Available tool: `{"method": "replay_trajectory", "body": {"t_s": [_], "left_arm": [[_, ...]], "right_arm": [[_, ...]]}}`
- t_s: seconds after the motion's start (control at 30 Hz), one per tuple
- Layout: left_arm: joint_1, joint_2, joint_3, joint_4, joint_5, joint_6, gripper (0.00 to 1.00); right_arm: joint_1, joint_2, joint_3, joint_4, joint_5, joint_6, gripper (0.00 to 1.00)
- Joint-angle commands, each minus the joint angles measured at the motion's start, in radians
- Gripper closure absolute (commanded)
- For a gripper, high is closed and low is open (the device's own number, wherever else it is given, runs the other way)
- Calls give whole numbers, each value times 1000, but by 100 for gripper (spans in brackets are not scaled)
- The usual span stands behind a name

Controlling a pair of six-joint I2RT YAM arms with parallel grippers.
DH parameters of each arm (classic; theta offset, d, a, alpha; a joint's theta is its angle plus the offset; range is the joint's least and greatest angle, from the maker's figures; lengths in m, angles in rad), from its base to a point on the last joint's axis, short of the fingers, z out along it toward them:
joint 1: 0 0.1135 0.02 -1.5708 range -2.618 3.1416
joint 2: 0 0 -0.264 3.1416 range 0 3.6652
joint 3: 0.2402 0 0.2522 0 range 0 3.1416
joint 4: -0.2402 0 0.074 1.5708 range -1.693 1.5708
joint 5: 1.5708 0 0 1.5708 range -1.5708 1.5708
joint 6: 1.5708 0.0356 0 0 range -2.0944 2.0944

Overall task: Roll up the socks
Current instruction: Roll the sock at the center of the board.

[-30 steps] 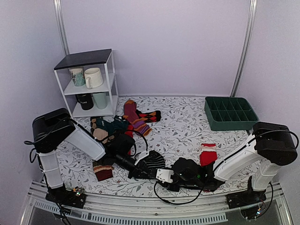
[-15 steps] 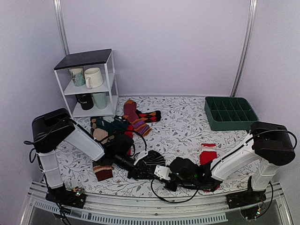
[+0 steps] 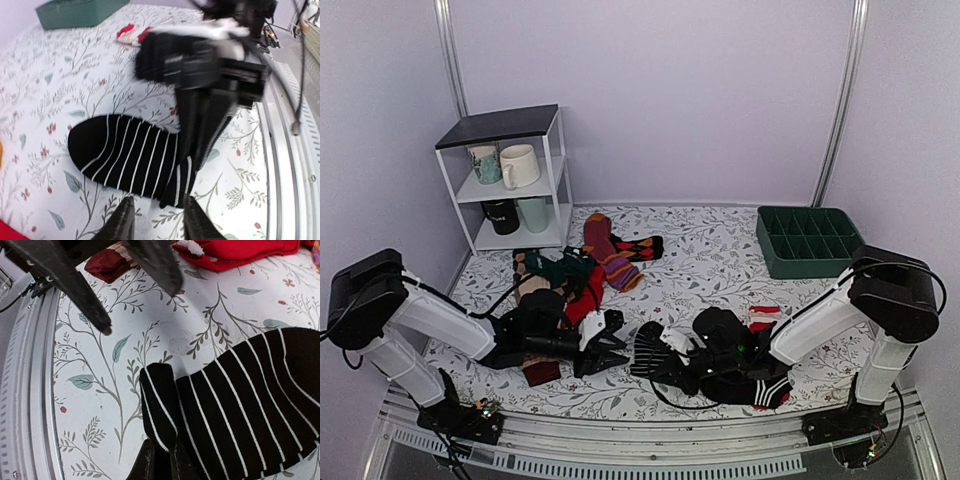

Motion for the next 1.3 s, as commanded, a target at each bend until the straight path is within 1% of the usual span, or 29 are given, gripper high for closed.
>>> {"method": "replay_trajectory", "body": {"t_s": [0.0, 0.13, 0.2, 0.43, 0.77, 0.9, 1.13, 1.2, 1.27], "left_arm": [[-69, -30, -29, 52, -74, 146, 70], [-137, -14, -22, 39, -133, 195, 70], [-144, 15, -1, 21, -160, 208, 68], [-146, 119, 70, -21, -200, 240, 67], [-146, 176, 97, -50, -178, 234, 67], [-147, 196, 106, -66, -175, 223, 69], [-147, 219, 124, -81, -158, 214, 80], [-147, 223, 133, -90, -145, 215, 88], [-147, 228, 143, -103, -130, 214, 100]], "right_arm": [[-63, 99, 4, -214, -199, 101, 99], [-113, 147, 53, -289, -296, 144, 99], [-132, 164, 69, -317, -333, 154, 99], [-156, 216, 111, -401, -381, 145, 99], [-187, 235, 128, -444, -430, 152, 99], [-193, 242, 133, -457, -442, 145, 99], [-197, 259, 142, -469, -444, 137, 99], [-196, 262, 144, -470, -442, 139, 99], [-197, 261, 143, -470, -436, 139, 98]]}}
